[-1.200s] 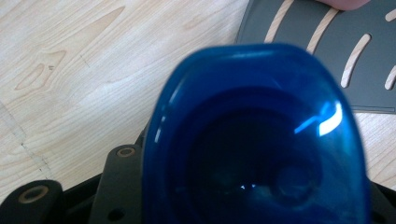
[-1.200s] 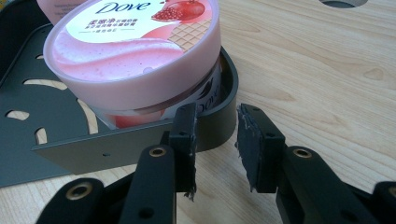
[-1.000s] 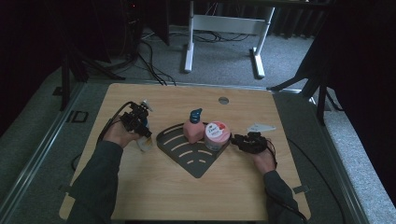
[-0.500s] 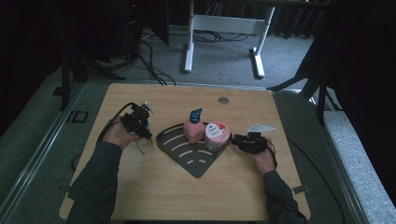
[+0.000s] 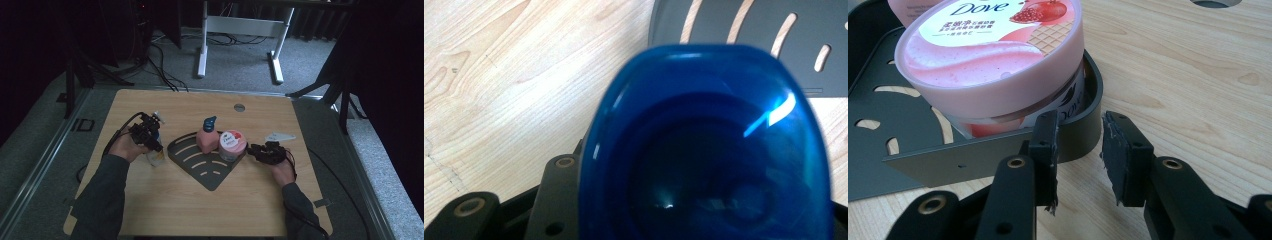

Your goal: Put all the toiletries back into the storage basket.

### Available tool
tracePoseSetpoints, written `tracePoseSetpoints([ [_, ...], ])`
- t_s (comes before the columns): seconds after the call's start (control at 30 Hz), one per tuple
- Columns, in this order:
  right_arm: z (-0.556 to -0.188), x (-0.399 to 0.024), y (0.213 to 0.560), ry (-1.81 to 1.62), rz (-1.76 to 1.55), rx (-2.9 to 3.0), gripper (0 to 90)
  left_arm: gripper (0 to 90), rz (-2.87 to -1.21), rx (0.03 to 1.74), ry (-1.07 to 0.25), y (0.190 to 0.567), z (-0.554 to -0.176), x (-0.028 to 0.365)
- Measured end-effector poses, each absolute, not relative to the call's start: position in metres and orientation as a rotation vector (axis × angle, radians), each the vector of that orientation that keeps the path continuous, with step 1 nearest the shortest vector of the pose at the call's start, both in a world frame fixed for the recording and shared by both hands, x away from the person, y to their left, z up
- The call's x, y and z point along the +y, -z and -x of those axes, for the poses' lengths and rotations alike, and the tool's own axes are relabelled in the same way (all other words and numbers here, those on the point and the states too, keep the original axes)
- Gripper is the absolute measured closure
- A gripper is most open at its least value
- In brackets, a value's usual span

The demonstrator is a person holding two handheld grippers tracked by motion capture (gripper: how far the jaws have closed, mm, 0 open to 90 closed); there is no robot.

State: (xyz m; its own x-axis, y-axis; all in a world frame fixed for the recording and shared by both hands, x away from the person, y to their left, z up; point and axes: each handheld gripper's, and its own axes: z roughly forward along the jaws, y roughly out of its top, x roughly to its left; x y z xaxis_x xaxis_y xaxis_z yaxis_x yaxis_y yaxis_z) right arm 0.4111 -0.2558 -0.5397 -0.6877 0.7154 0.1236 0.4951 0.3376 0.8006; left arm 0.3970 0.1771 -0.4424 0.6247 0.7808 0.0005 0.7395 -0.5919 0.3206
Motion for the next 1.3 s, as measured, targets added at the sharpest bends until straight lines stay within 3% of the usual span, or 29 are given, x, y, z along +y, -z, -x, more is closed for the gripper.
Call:
tracePoseSetpoints([
  [1.3,-0.411,-0.256,0.54,-1.278,-1.092,2.352,67.3,54.5,-2.62,1.05,-0.175,0.442,-0.361,0.148],
])
